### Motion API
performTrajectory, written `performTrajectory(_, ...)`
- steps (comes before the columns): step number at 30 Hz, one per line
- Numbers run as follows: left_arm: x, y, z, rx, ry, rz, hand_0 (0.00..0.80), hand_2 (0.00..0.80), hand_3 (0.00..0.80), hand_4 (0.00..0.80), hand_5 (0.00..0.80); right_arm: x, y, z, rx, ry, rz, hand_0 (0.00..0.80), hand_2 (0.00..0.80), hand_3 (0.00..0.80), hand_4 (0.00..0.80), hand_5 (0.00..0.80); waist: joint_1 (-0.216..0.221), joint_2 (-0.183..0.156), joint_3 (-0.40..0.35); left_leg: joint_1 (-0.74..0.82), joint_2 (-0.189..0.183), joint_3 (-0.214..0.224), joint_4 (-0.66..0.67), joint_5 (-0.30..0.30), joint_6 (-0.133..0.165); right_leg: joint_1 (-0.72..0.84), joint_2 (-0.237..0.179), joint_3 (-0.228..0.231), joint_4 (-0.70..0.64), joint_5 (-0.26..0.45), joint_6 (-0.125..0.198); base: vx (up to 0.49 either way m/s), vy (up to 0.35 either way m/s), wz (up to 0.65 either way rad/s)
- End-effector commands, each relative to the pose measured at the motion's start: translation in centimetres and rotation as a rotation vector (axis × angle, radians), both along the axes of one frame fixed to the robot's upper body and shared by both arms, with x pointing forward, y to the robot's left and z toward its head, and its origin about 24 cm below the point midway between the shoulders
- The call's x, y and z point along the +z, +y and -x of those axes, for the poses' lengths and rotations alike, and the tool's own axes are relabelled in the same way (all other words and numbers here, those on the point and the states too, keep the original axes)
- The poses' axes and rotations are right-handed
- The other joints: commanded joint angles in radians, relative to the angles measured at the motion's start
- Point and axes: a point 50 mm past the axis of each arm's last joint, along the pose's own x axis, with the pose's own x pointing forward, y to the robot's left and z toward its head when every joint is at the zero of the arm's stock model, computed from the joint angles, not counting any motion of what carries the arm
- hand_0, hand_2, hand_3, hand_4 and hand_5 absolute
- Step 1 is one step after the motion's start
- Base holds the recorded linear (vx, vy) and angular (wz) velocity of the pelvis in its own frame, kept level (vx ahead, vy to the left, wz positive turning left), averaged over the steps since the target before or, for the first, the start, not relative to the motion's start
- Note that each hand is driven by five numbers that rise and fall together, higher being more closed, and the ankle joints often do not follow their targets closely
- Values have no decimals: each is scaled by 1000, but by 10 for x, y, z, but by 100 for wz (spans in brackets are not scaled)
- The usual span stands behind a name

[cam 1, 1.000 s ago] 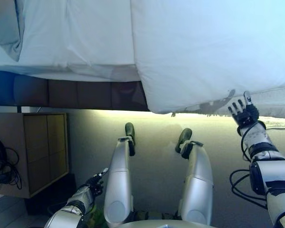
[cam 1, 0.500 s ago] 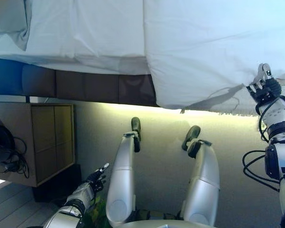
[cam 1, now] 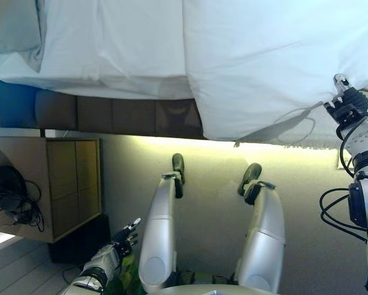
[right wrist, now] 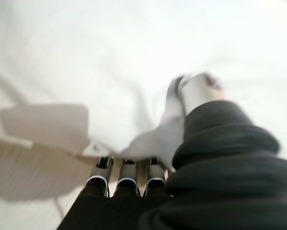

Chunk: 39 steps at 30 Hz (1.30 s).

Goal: Make the bed neatly

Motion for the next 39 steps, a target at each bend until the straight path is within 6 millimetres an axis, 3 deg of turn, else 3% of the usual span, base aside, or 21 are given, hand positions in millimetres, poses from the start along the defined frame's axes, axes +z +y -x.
performTrajectory(1,-11,8,32,-46,107,-41,0,0,0,0,0,53,27,-12,184,-242,94,800,800,800,800,800,9,13,-36,74,28,-8,-85,5,-12,40,-25,18,-59,1,31,22,61,-5)
performTrajectory(8,-12,13,34,-28,125,-64,0,0,0,0,0,47,32,-14,224,-211,73,800,800,800,800,800,17,-9,-69,163,32,1,-126,6,-16,136,-32,-4,-119,17,41,4,40,3)
performTrajectory(15,-8,28,37,10,77,-128,0,0,0,0,0,24,35,-13,278,-151,18,800,800,800,800,800,39,-53,-113,278,46,8,-202,24,-25,281,-34,-53,-235,50,63,19,-16,5)
performTrajectory(18,6,36,15,8,-68,-197,0,0,0,0,0,8,42,-14,317,-128,-13,800,800,800,800,800,40,-70,-143,351,52,19,-271,46,-35,369,-20,-76,-325,77,78,80,-24,5)
performTrajectory(21,36,39,-28,1,-273,-292,0,0,0,0,0,-7,52,-15,346,-109,-44,800,800,800,800,800,42,-82,-174,417,52,27,-340,62,-41,450,2,-95,-412,100,91,87,-29,-3)
performTrajectory(27,134,48,-105,76,-711,-512,0,0,0,0,0,-46,63,-9,374,-34,-100,800,800,800,800,800,51,-107,-230,538,50,36,-476,125,-43,607,40,-148,-569,162,94,49,-29,5)
performTrajectory(30,166,47,-128,115,-803,-586,0,0,0,0,0,-61,70,-8,400,2,-118,800,800,800,800,800,49,-125,-257,588,60,40,-511,133,-48,669,58,-163,-612,168,93,116,-47,5)
performTrajectory(34,184,43,-149,107,-830,-651,0,0,0,0,0,-72,85,-10,448,42,-136,800,800,800,800,800,40,-148,-292,643,73,49,-538,133,-54,730,74,-171,-647,167,92,123,-31,-1)
performTrajectory(39,169,26,-156,39,-759,-459,0,0,0,0,0,-84,101,-10,481,74,-150,800,800,800,800,800,29,-157,-329,689,83,53,-548,124,-55,781,86,-167,-666,159,91,136,-4,-3)
